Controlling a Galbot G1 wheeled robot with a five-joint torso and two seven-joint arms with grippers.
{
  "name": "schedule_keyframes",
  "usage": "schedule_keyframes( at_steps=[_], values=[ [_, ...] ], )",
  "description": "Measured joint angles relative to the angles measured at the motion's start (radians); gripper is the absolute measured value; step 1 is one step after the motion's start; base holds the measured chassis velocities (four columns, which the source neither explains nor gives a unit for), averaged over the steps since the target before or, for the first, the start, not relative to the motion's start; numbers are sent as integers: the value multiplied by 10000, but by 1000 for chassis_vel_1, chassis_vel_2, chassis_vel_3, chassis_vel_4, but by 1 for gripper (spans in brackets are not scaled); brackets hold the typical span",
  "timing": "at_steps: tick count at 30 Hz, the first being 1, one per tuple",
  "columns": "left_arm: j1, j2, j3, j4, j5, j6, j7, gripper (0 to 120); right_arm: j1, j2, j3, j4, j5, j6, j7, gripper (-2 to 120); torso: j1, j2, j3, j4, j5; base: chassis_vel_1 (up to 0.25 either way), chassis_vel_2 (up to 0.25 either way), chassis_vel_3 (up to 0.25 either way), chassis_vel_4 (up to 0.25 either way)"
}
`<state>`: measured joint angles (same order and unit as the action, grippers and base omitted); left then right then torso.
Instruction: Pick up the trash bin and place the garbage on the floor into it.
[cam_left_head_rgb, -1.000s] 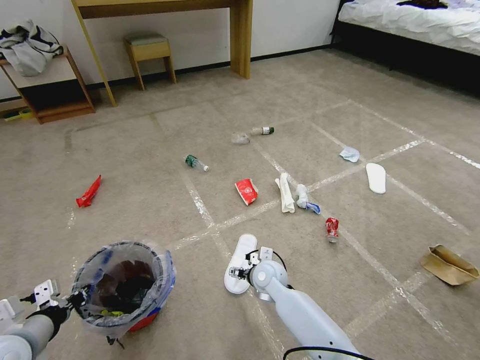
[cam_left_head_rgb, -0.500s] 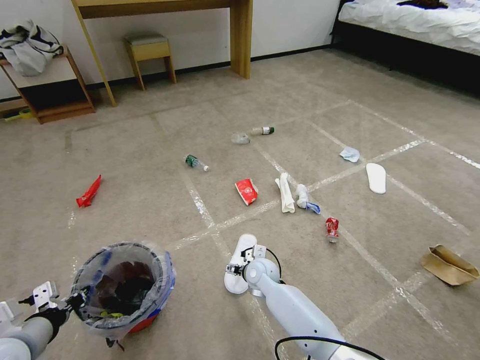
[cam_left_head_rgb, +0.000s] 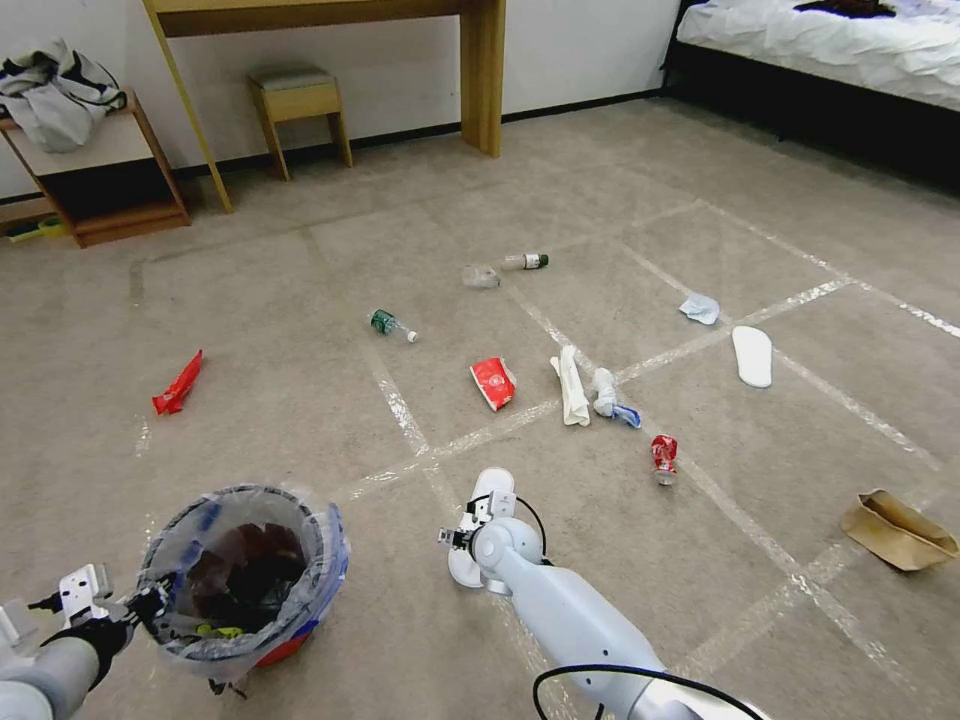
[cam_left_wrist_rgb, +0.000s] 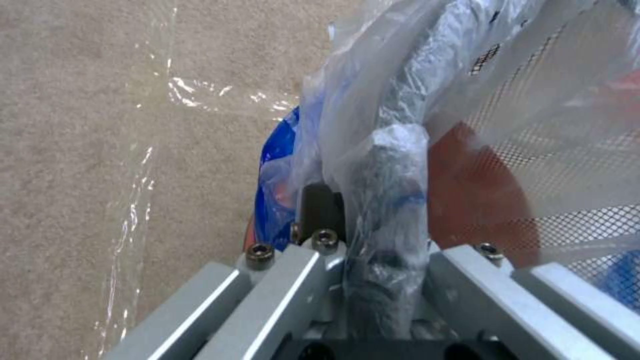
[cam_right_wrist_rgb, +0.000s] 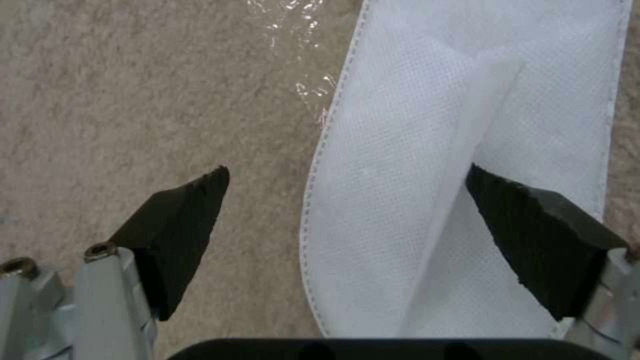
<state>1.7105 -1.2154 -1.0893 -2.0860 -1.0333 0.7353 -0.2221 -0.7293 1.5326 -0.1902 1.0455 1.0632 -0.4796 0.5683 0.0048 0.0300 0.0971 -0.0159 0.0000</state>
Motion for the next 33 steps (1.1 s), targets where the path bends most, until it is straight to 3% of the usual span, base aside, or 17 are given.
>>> schedule_keyframes(
  at_steps=[18, 33],
  values=[
    [-68, -21, 117, 105, 43, 0, 53, 1, -26, 71, 132, -553, -584, 302, -279, 86, -1, 2, -4, 2, 3, 0, 0, 0, 0],
    [-101, -36, 171, 178, 117, 0, 78, 1, -119, -16, 175, -614, -704, 347, -389, 48, -3, 8, -4, -8, -5, 0, 0, 0, 0]
  ],
)
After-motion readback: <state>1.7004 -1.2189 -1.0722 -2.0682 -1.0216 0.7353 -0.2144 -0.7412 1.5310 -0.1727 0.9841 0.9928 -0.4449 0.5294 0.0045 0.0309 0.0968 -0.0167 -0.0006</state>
